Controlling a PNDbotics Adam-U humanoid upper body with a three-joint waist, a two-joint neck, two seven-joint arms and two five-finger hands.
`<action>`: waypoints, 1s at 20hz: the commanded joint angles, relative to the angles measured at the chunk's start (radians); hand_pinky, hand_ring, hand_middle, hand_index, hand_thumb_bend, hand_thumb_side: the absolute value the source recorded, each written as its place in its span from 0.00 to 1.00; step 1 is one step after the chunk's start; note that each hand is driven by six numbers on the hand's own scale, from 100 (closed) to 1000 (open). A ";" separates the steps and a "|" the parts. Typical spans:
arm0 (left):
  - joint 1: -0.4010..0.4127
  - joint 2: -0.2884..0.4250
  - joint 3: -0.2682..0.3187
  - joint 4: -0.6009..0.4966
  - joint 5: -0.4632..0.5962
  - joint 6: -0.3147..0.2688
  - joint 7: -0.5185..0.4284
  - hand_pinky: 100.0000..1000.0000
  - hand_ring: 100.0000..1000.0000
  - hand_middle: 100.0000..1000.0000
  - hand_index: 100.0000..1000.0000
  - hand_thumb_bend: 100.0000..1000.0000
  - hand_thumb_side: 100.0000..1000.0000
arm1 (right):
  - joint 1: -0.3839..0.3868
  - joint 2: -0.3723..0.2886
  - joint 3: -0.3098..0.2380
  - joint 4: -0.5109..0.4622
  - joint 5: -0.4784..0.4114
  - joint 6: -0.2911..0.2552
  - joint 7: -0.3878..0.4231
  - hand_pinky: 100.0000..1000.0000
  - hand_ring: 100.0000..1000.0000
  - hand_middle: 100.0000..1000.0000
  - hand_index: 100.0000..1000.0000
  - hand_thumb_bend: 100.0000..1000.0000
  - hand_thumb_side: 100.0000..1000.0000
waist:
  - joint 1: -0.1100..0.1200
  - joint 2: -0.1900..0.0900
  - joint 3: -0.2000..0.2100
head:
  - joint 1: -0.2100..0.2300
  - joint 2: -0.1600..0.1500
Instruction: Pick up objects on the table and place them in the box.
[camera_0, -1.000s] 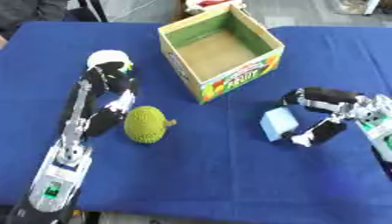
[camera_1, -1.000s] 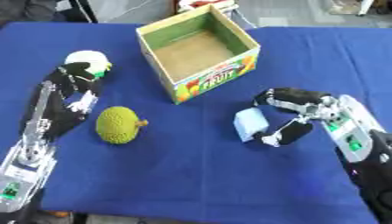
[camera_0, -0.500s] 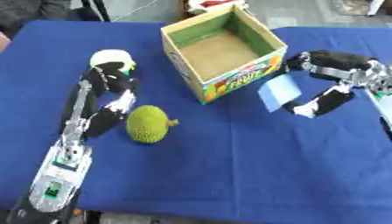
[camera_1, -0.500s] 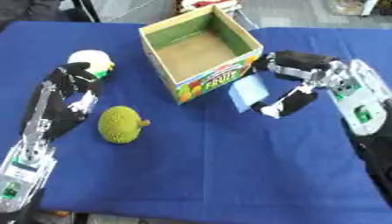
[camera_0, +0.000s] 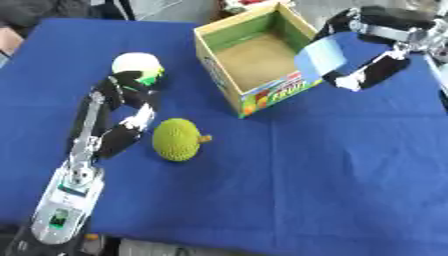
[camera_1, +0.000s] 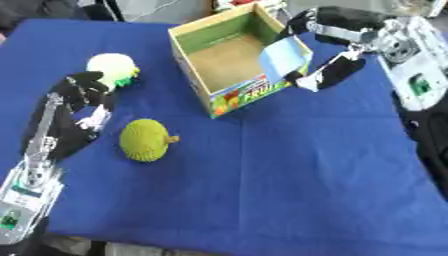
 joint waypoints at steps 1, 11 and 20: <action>-0.022 0.013 -0.012 -0.017 0.008 -0.004 -0.014 0.51 0.49 0.52 0.74 0.28 0.36 | -0.057 0.021 -0.037 0.058 0.070 0.002 -0.038 0.84 0.80 0.63 0.64 0.11 0.09 | -0.001 -0.012 0.016 | -0.018 -0.017; -0.054 0.011 -0.049 -0.018 0.022 -0.010 -0.054 0.51 0.49 0.52 0.74 0.28 0.36 | -0.144 0.126 -0.141 0.242 0.314 0.061 -0.216 0.82 0.80 0.63 0.65 0.09 0.03 | -0.009 0.001 0.089 | -0.068 -0.038; -0.059 0.008 -0.057 -0.020 0.027 -0.012 -0.064 0.51 0.49 0.52 0.74 0.28 0.36 | -0.151 0.193 -0.174 0.303 0.453 0.104 -0.337 0.82 0.80 0.69 0.72 0.07 0.03 | -0.012 0.002 0.108 | -0.084 -0.040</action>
